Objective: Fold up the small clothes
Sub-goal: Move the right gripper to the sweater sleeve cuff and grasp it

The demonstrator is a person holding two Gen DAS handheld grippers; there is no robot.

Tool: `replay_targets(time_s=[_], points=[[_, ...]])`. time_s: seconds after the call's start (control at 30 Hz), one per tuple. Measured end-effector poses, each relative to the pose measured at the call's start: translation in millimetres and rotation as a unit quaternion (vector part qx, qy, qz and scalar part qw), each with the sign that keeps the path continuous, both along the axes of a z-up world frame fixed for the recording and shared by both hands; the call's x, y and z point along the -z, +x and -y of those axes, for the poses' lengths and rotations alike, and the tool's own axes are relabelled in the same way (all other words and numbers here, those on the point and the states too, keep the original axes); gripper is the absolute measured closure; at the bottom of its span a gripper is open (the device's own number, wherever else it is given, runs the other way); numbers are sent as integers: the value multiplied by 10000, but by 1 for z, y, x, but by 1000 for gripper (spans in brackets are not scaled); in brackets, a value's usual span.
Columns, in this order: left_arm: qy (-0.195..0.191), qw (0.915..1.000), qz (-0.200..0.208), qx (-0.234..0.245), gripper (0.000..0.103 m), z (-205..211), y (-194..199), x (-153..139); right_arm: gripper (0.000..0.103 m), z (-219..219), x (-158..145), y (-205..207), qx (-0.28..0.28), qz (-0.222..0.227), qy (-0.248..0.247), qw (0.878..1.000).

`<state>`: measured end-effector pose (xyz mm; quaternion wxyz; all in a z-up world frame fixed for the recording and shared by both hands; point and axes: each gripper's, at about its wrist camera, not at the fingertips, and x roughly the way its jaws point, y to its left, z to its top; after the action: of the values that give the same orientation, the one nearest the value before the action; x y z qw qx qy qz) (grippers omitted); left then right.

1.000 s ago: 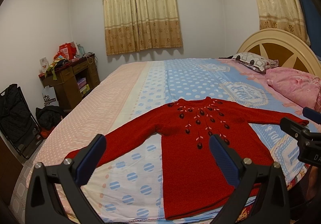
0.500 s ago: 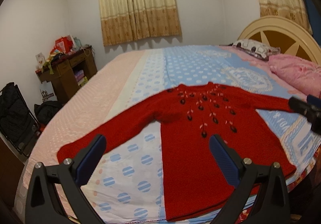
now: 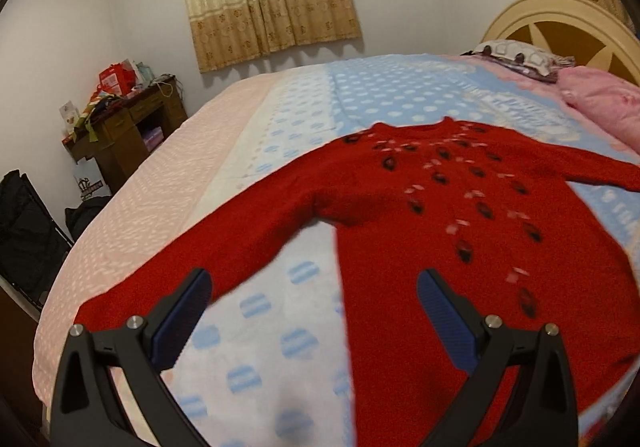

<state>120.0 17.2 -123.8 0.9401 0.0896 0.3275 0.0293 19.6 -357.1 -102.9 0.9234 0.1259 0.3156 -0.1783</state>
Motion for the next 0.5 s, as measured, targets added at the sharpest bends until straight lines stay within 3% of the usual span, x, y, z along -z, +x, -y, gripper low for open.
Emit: replay_targets(time_s=[0.03,0.07,0.2,0.3,0.47,0.5], points=[[44,10000,-16,-56,0,-4,7,4,25,14,2,0,99,-49,20,9999],[76,9999,-57,-121,0,-8,15,7,28,34,5,-1,241,-134,77,9996],[43,9994,-199,-285,0,-20,37,20,29,114,14,-16,903,-258,547,9941],[-82,9991,-283,-295,0,-19,49,27,38,159,16,-31,1351,-203,847,9870],[-168,9991,-338,-185,0,-8,61,32,42,220,22,-51,1914,-27,1621,9680],[-179,9991,-339,-162,0,-5,62,33,47,230,24,-54,1980,2,1783,9638]])
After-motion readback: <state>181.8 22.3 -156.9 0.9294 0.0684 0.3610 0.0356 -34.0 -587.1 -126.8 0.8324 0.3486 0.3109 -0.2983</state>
